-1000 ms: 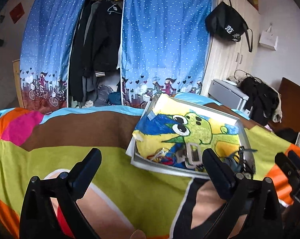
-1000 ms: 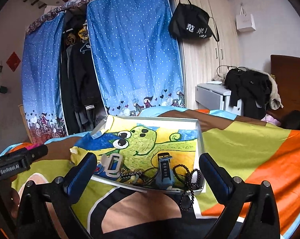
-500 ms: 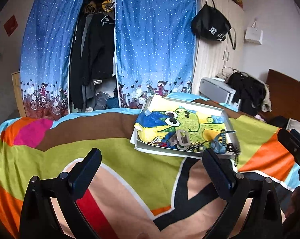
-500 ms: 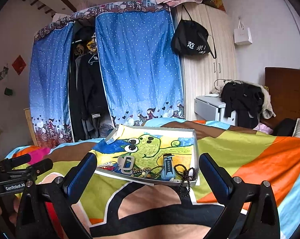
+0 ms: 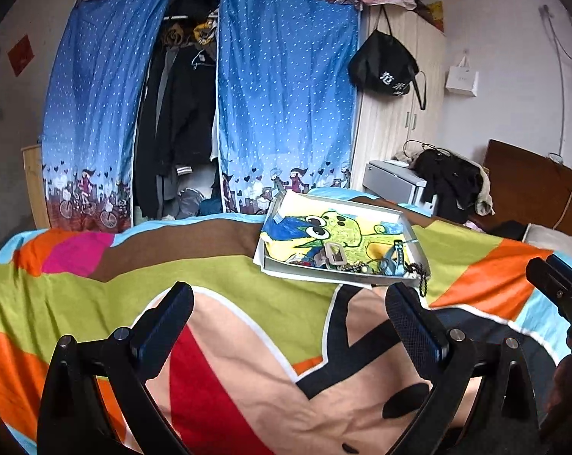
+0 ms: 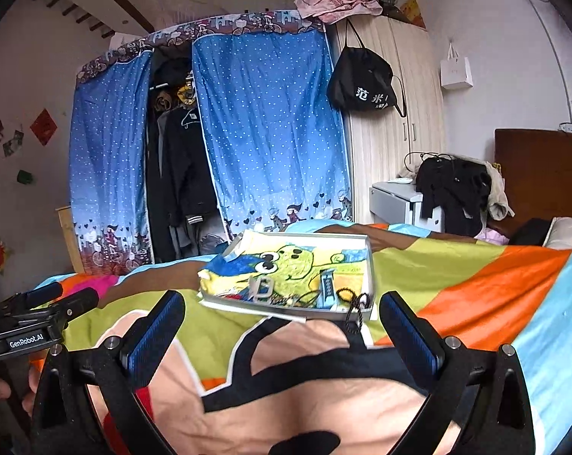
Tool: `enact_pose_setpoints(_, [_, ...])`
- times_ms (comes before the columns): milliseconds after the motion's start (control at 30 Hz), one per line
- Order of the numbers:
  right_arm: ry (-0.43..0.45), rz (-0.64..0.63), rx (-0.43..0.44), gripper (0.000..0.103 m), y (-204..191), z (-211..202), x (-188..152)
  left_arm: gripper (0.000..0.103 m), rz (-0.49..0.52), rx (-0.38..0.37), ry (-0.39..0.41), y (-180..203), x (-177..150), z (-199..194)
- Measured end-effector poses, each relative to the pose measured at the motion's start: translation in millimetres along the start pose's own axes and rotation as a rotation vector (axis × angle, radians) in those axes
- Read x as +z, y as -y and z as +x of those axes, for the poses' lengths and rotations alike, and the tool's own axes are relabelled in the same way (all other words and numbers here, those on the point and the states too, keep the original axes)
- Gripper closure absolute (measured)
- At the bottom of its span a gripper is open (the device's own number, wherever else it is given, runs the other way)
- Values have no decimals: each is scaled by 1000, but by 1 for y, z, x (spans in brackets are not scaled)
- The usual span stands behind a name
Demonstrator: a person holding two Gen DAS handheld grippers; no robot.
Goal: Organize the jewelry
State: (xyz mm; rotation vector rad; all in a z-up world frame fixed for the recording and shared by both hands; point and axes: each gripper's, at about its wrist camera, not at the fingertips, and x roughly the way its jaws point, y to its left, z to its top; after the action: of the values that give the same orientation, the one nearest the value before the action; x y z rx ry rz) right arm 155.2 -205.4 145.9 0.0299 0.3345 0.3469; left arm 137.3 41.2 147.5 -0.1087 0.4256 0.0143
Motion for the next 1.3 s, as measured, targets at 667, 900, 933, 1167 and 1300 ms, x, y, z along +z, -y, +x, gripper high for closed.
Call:
enact_pose_setpoints(667, [-57,-33,-52,0,-23,-53,-62,4,-16,-20,-24,-2,-65,-54])
enact_pose_setpoints(900, [-87,-63,-61,0,-35,-60,-82,4,31,-8,-11,1,-83,-63])
enact_pose_setpoints(933, [-90,-66,-62,0,-36,-60,-85,4,31,-8,-10,0,-86,-63])
enact_pose_setpoints(1167, [-126,-67,-80,0,-39,-58,-104,4,7,-12,-30,-6,-105,-59])
enact_pose_setpoints(1300, [-142,-62,-85,0,-36,-57,-114,4,8,-6,-37,-8,-113,-58])
